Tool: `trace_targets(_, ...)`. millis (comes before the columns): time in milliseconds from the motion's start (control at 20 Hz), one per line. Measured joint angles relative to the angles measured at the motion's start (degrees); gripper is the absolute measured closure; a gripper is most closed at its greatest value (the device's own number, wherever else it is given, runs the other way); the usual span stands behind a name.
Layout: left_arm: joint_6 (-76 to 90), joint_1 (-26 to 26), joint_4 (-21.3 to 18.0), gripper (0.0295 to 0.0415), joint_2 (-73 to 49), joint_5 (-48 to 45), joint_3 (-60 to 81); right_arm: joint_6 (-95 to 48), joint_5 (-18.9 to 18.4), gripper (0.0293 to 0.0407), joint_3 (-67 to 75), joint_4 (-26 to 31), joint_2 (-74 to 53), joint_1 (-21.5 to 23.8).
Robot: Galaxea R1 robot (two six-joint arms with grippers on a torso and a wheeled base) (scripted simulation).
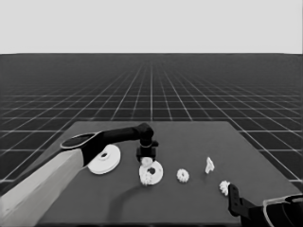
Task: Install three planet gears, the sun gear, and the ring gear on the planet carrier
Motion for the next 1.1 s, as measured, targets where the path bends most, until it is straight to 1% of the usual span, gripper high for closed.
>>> trace_targets(200,0.0,0.0,0.0,0.0326,0.0,0.0,0.0,0.0,0.0,0.0315,0.0,0.0,0.0,0.0)
trace_targets(300,-3.1,-5.1,-4.3,0.0326,-1.9,3.1,5.7,0.0,0.0,0.0315,0.0,0.0,0.0,0.0)
trace_targets(400,-3.7,-7.2,-6.1,0.0326,-2.2,3.9,6.7,0.0,0.0,0.0315,0.0,0.0,0.0,0.0)
trace_targets(700,-3.8,-8.1,-7.1,0.0326,-2.3,4.2,6.9,0.0,0.0,0.0315,0.0,0.0,0.0,0.0)
trace_targets(750,23.8,-12.6,-3.2,0.0302,-17.5,-15.0,33.4,0.0,0.0,0.0315,0.0,0.0,0.0,0.0)
trace_targets(800,48.4,-18.4,-0.8,0.0297,-39.5,-26.8,56.7,0.0,0.0,0.0315,0.0,0.0,0.0,0.0)
trace_targets(850,63.2,-21.8,0.6,0.0310,-55.6,-33.7,70.2,0.0,0.0,0.0315,0.0,0.0,0.0,0.0)
trace_targets(900,71.9,-23.8,1.4,0.0319,-64.7,-37.7,78.4,0.0,0.0,0.0315,0.0,0.0,0.0,0.0)
trace_targets(1000,80.0,-25.5,2.1,0.0325,-72.8,-41.5,86.1,0.0,0.0,0.0315,0.0,0.0,0.0,0.0)
trace_targets(1100,82.8,-26.2,2.4,0.0326,-75.5,-42.9,88.7,0.0,0.0,0.0315,0.0,0.0,0.0,0.0)
